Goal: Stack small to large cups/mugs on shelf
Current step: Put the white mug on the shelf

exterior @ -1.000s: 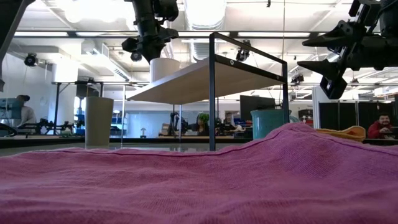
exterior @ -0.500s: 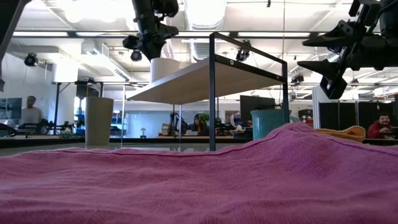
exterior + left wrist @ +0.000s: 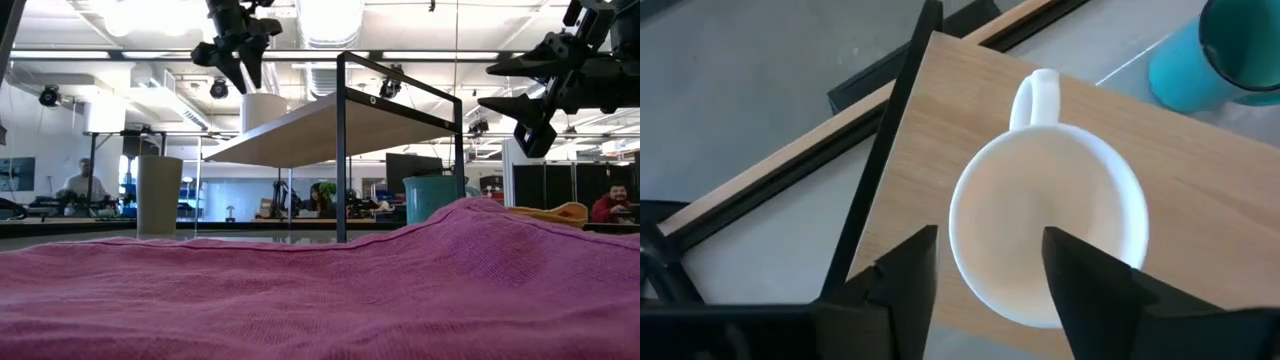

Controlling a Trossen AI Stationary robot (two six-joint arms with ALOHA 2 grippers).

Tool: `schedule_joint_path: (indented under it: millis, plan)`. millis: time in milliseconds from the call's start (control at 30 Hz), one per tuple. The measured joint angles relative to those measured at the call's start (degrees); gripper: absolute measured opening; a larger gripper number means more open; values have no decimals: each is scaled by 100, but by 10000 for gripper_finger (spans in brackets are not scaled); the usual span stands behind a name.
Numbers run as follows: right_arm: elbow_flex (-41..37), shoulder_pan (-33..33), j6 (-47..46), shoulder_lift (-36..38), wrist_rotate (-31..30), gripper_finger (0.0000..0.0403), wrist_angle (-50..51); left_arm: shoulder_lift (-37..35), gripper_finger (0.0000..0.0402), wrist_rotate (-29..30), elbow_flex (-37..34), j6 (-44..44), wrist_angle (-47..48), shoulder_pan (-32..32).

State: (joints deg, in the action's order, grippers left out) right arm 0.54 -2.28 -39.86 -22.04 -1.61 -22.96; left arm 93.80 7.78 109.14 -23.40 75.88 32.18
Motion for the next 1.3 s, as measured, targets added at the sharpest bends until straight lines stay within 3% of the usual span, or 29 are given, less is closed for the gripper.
schedule_joint_path:
  millis: [133,300,400,600,933,1300]
  plan:
    - [0,0,3,0,0,183,0,39,168,230,-2,9,-121,0]
    - [0,0,0,0,2,183,0,57,158,281,9,3,-1185,63]
    - [0,0,-2,0,0,183,0,218,122,287,24,-19,-1339,220]
    - [0,2,-17,0,2,183,0,648,10,1,2,228,-1329,300]
    - [0,0,-17,-2,2,183,0,962,2,27,4,499,-1375,302]
    - [0,0,0,0,2,183,0,956,0,-698,4,1013,-1385,306]
